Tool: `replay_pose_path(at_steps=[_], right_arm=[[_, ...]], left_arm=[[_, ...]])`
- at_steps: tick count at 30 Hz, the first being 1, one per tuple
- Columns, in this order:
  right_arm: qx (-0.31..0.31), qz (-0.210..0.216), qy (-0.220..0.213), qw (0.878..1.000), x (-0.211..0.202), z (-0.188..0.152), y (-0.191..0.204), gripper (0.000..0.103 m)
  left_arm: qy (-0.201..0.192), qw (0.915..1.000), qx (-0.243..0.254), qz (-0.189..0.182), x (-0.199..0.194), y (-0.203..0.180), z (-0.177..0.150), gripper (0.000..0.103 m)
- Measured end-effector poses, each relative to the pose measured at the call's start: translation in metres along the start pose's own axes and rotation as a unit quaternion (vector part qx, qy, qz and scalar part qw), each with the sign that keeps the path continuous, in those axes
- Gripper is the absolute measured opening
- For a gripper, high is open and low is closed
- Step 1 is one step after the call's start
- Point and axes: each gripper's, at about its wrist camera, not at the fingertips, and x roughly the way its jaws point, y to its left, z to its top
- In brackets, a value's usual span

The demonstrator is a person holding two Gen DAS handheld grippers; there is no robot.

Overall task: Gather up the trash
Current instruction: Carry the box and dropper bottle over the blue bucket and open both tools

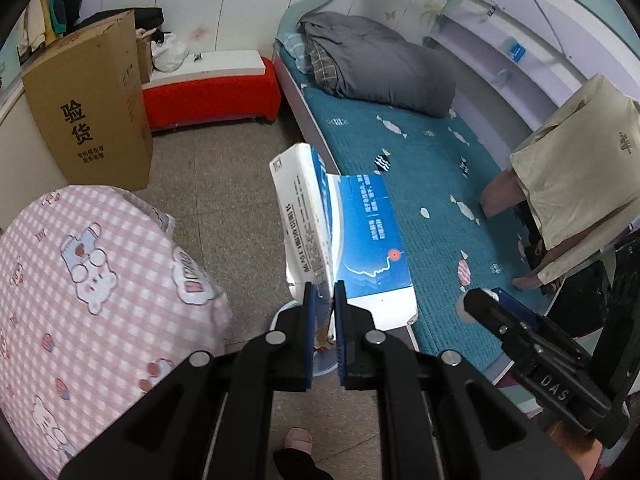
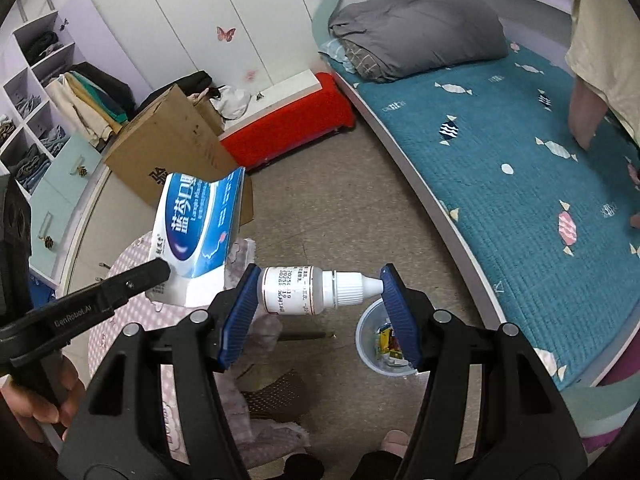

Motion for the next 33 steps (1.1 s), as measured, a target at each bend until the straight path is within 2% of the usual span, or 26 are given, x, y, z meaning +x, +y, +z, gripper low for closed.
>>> replay_pose_path(at_steps=[2,3,4,8,16,25,33], right_arm=[[0.004,0.012,0.003,1.000,0.009,0.005,-0.010,0.066],[0.011,0.024,0.004,1.000,0.012,0.007,-0.017,0.078],[0.020,0.027,0.002,0.999,0.015,0.008,-0.025,0.083],[0.043,0.032,0.026,0.998,0.029,0.011,-0.046,0.083],[0.048,0.027,0.036,0.998,0.025,0.005,-0.064,0.083],[0.050,0.009,0.027,0.998,0.012,0.000,-0.078,0.083],[0.067,0.008,0.012,0.998,-0.002,0.000,-0.093,0.083]], left_arm=[[0.004,1.0000,-0.004,0.006,0.007,-0.007,0.001,0.008],[0.006,0.9999,-0.005,0.009,0.010,-0.009,0.001,0.008],[0.008,0.9999,-0.007,0.013,0.013,-0.012,0.000,0.008],[0.022,0.9994,-0.008,0.024,0.023,-0.021,-0.002,0.008],[0.046,0.9983,0.005,0.035,0.043,-0.040,-0.005,0.008],[0.070,0.9965,0.034,0.031,0.064,-0.068,-0.013,0.008],[0.079,0.9951,0.053,0.029,0.077,-0.087,-0.015,0.008]])
